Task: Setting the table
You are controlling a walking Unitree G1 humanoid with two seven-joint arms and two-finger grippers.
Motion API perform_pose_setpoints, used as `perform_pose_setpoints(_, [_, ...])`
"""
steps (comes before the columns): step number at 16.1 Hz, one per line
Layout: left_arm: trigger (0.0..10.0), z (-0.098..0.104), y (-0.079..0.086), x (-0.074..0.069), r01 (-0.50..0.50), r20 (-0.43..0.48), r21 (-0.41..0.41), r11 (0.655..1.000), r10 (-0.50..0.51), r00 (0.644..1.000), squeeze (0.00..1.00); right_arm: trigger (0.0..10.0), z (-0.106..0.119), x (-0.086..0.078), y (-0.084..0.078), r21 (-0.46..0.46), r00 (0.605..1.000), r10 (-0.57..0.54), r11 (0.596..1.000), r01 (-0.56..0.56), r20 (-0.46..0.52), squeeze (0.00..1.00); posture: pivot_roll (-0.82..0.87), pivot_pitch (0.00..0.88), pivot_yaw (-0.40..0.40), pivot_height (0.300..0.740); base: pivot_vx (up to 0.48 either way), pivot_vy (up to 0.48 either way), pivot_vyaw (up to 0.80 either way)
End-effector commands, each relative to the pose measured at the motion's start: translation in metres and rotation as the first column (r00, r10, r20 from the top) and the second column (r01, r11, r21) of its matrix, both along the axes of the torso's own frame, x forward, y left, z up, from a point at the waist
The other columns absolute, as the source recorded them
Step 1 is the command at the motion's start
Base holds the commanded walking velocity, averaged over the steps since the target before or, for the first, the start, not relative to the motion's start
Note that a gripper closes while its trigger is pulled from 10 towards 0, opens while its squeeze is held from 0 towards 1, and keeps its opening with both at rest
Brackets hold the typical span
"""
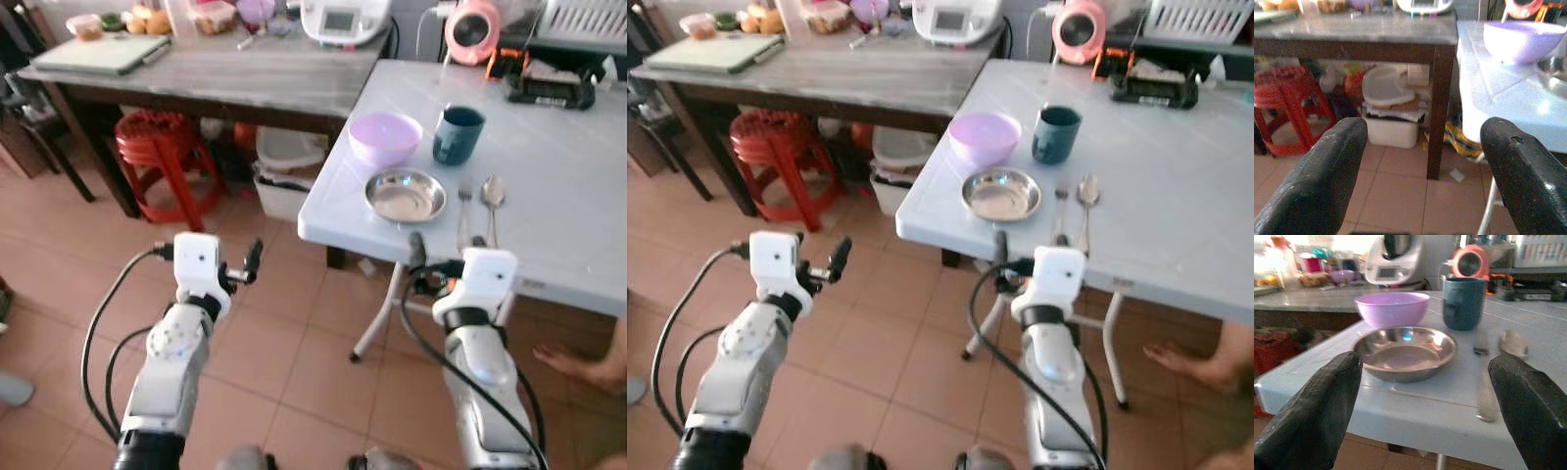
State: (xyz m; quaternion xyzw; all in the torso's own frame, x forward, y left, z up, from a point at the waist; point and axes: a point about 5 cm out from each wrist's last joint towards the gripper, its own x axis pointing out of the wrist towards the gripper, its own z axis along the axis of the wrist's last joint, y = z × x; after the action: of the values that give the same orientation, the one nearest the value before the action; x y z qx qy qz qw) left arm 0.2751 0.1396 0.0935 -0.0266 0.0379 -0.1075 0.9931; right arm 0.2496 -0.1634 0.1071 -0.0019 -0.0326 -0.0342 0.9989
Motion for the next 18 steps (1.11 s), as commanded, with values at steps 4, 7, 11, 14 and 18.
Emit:
perform_pose_setpoints(4, [10.0, 0.009, -0.005, 0.001, 0.022, 0.028, -0.029, 0.999, -0.021, 0.999, 0.0, 10.0, 0.01, 0.006, -0.006, 0.008, 0.999, -0.013, 1.0, 0.012, 0.034, 0.0, -0.03, 0.0, 0.07, 0.74, 0.347, 0.0, -0.25])
perform_pose_setpoints(7, [10.0, 0.009, -0.006, 0.002, 0.028, 0.031, -0.037, 0.999, -0.027, 0.999, 0.0, 10.0, 0.011, 0.006, -0.003, 0.007, 0.999, -0.01, 1.0, 0.01, 0.037, 0.0, -0.03, 0.0, 0.072, 0.74, 0.352, 0.0, 0.0])
perform_pose_setpoints(11, [10.0, 0.012, -0.007, 0.002, 0.033, 0.036, -0.049, 0.998, -0.031, 0.999, 0.0, 10.0, 0.015, 0.008, 0.0, -0.014, 0.999, 0.004, 1.0, -0.003, 0.054, 0.0, -0.03, 0.0, 0.072, 0.74, 0.378, 0.0, 0.0])
perform_pose_setpoints(14, [10.0, 0.012, -0.007, 0.003, 0.028, 0.038, -0.048, 0.998, -0.026, 0.999, 0.0, 10.0, 0.019, 0.009, 0.003, -0.044, 0.997, 0.024, 0.999, -0.021, 0.071, 0.0, -0.03, 0.0, 0.072, 0.74, 0.341, 0.0, 0.0])
perform_pose_setpoints(18, [10.0, 0.014, -0.008, 0.003, 0.024, 0.044, -0.063, 0.998, -0.021, 0.999, 0.0, 10.0, 0.019, 0.01, 0.003, -0.056, 0.997, 0.014, 0.998, -0.01, 0.071, 0.0, -0.02, 0.0, 0.069, 0.74, 0.135, 0.0, 0.0])
